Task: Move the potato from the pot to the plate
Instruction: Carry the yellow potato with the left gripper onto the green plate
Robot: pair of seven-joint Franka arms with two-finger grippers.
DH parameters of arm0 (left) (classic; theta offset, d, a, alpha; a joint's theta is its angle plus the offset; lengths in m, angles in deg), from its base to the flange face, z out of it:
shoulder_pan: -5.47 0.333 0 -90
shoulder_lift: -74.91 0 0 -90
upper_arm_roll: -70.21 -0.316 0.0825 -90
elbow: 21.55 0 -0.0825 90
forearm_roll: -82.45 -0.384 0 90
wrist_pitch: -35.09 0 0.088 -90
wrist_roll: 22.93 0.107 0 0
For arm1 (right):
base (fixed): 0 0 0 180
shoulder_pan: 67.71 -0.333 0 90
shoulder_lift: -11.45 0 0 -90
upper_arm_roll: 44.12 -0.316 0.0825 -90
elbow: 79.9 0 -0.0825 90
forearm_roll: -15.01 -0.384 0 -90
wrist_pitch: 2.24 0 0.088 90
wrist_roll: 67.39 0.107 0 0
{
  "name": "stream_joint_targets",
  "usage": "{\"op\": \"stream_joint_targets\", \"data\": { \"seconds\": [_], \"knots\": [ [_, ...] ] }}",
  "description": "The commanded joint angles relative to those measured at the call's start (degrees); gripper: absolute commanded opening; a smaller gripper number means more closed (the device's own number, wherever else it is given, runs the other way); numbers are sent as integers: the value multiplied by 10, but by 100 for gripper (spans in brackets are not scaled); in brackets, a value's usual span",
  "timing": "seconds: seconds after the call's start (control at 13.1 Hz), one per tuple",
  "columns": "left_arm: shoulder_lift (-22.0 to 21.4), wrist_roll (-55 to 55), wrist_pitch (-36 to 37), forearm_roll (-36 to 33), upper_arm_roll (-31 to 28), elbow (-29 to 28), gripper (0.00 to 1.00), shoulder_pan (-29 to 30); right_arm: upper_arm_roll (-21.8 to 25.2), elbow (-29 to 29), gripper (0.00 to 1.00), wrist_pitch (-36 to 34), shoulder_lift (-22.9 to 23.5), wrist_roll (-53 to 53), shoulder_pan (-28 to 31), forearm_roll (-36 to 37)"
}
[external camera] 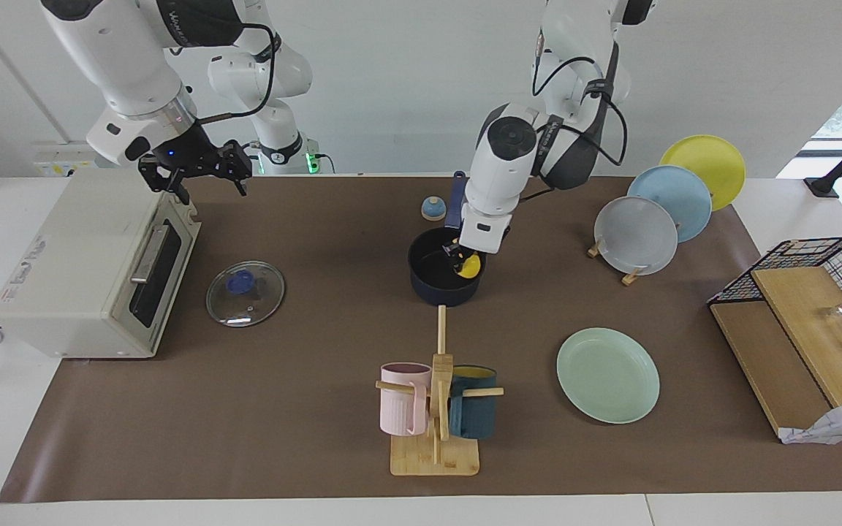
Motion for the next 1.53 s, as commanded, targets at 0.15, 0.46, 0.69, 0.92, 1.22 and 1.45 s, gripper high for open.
{"op": "stream_joint_targets", "data": {
  "seconds": [0.15,0.46,0.69,0.92,1.22,1.45],
  "knots": [
    [56,151,97,6,1,159,0,118,-4,-3,100,-1,-8,53,-14,16],
    [72,323,50,7,1,166,0,214,-4,-65,100,35,-54,54,-6,17],
    [111,386,4,7,2,166,0,250,-10,-61,100,35,-47,53,15,30],
    [162,401,-73,-13,0,160,0,249,-14,-51,100,30,-42,54,27,31],
    [178,401,-113,-15,0,125,0,240,-29,-54,100,30,-42,54,36,31],
    [178,401,-132,-15,0,100,0,240,-23,-56,100,30,-42,54,37,29]
  ]
}}
